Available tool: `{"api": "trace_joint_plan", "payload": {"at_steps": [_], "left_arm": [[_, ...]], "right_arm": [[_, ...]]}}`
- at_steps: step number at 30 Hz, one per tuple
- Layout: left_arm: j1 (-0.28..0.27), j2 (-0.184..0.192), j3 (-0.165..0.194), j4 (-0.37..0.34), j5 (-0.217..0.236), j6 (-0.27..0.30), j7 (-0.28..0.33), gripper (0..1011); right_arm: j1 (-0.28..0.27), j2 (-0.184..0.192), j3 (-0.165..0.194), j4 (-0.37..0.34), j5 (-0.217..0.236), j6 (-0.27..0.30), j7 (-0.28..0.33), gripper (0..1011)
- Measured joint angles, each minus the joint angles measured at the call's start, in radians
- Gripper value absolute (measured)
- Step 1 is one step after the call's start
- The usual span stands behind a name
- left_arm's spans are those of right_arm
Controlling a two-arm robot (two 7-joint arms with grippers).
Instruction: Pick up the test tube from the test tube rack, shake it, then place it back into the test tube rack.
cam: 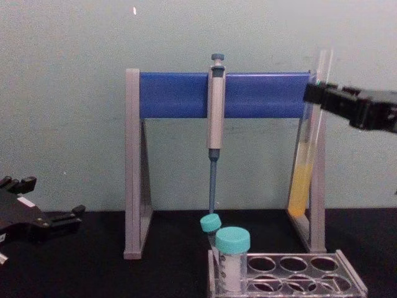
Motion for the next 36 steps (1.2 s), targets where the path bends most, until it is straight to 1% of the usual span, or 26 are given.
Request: {"api": "trace_joint_plan", "payload": {"at_steps": [3,9,23,36], "left_arm": [[0.000,0.000,0.000,0.000,0.000,0.000,0.000,1001],[0.000,0.000,0.000,0.000,0.000,0.000,0.000,1001],[0.000,0.000,0.000,0.000,0.000,0.000,0.000,1001],[0.000,0.000,0.000,0.000,0.000,0.000,0.000,1002]], "right_arm": [[-0.005,-0.003,0.005,-0.001,-0.001,-0.039,-0.001,228],[-0.013,-0.008,0.008,-0.002,-0.022,-0.080,-0.012,228],[-0.022,-0.020,0.016,0.000,-0.054,-0.100,-0.025,228],[-0.025,-0.025,0.022,0.001,-0.058,-0.103,-0.018,228]]}}
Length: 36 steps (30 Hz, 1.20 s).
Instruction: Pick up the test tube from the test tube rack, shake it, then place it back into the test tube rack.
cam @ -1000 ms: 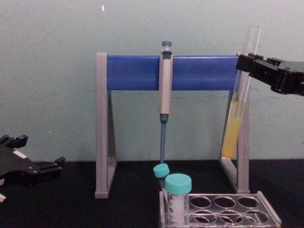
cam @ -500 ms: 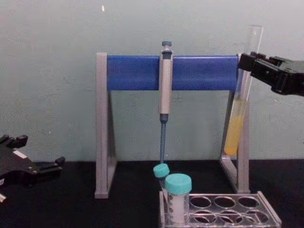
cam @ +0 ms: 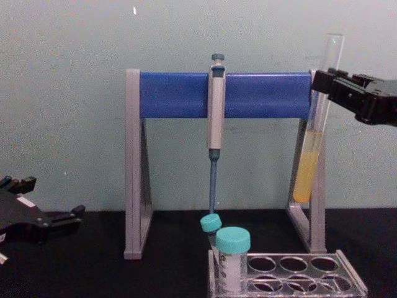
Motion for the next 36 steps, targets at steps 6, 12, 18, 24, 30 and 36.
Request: {"api": "trace_joint_plan", "payload": {"at_steps": [6,12,18,24,30,36], "left_arm": [[0.000,0.000,0.000,0.000,0.000,0.000,0.000,1001],[0.000,0.000,0.000,0.000,0.000,0.000,0.000,1001],[0.000,0.000,0.000,0.000,0.000,0.000,0.000,1001],[0.000,0.000,0.000,0.000,0.000,0.000,0.000,1001],[0.000,0.000,0.000,0.000,0.000,0.000,0.000,1002],[0.000,0.000,0.000,0.000,0.000,0.000,0.000,1002]], "right_arm": [[0.000,0.002,0.000,0.000,0.000,-0.001,0.011,229],[0.007,0.022,-0.011,0.002,0.041,0.009,0.077,228],[0.021,0.072,-0.031,0.003,0.110,0.066,0.159,228],[0.026,0.145,-0.049,-0.020,0.111,0.121,0.179,228],[0.009,0.201,-0.047,-0.053,0.037,0.122,0.104,228],[-0.003,0.196,-0.035,-0.063,-0.073,0.083,0.000,228]]}}
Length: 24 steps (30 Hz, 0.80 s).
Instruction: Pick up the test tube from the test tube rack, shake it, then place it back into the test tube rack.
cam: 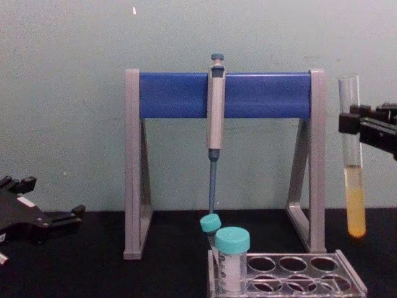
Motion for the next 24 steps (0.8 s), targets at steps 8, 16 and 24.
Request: {"api": "trace_joint_plan", "payload": {"at_steps": [8,16,24], "left_arm": [[0.000,0.000,0.000,0.000,0.000,0.000,0.000,1002],[0.000,0.000,0.000,0.000,0.000,0.000,0.000,1001],[0.000,0.000,0.000,0.000,0.000,0.000,0.000,1001]], "right_arm": [[0.019,-0.083,-0.006,0.042,-0.092,-0.046,-0.083,228],[0.044,-0.167,-0.004,0.084,-0.083,-0.061,-0.088,228],[0.060,-0.192,0.013,0.104,0.082,-0.001,0.048,228]]}}
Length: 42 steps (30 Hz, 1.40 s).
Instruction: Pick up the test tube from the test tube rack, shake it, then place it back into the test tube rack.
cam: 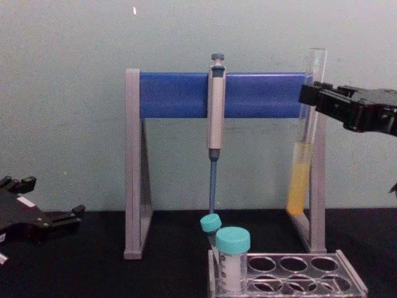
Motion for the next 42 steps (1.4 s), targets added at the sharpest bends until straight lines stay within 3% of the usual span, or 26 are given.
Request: {"api": "trace_joint_plan", "payload": {"at_steps": [4,9,16,19,22,23,28,35,42], "left_arm": [[0.000,0.000,0.000,0.000,0.000,0.000,0.000,1001],[0.000,0.000,0.000,0.000,0.000,0.000,0.000,1002],[0.000,0.000,0.000,0.000,0.000,0.000,0.000,1001],[0.000,0.000,0.000,0.000,0.000,0.000,0.000,1001],[0.000,0.000,0.000,0.000,0.000,0.000,0.000,1002],[0.000,0.000,0.000,0.000,0.000,0.000,0.000,1001],[0.000,0.000,0.000,0.000,0.000,0.000,0.000,1001],[0.000,0.000,0.000,0.000,0.000,0.000,0.000,1001],[0.000,0.000,0.000,0.000,0.000,0.000,0.000,1001]], "right_arm": [[0.009,0.011,0.000,0.011,0.089,0.045,0.070,228],[0.018,0.044,-0.009,0.016,0.165,0.097,0.145,228],[0.014,0.113,-0.017,-0.009,0.187,0.138,0.176,228],[0.007,0.161,-0.022,-0.035,0.164,0.143,0.164,228],[0.004,0.187,-0.027,-0.049,0.130,0.140,0.140,228],[0.002,0.201,-0.030,-0.057,0.104,0.132,0.118,228],[0.000,0.213,-0.039,-0.070,0.017,0.079,0.041,228],[0.018,0.156,-0.061,-0.053,-0.129,0.000,-0.058,228],[0.035,0.081,-0.067,-0.014,-0.157,-0.026,-0.084,228]]}}
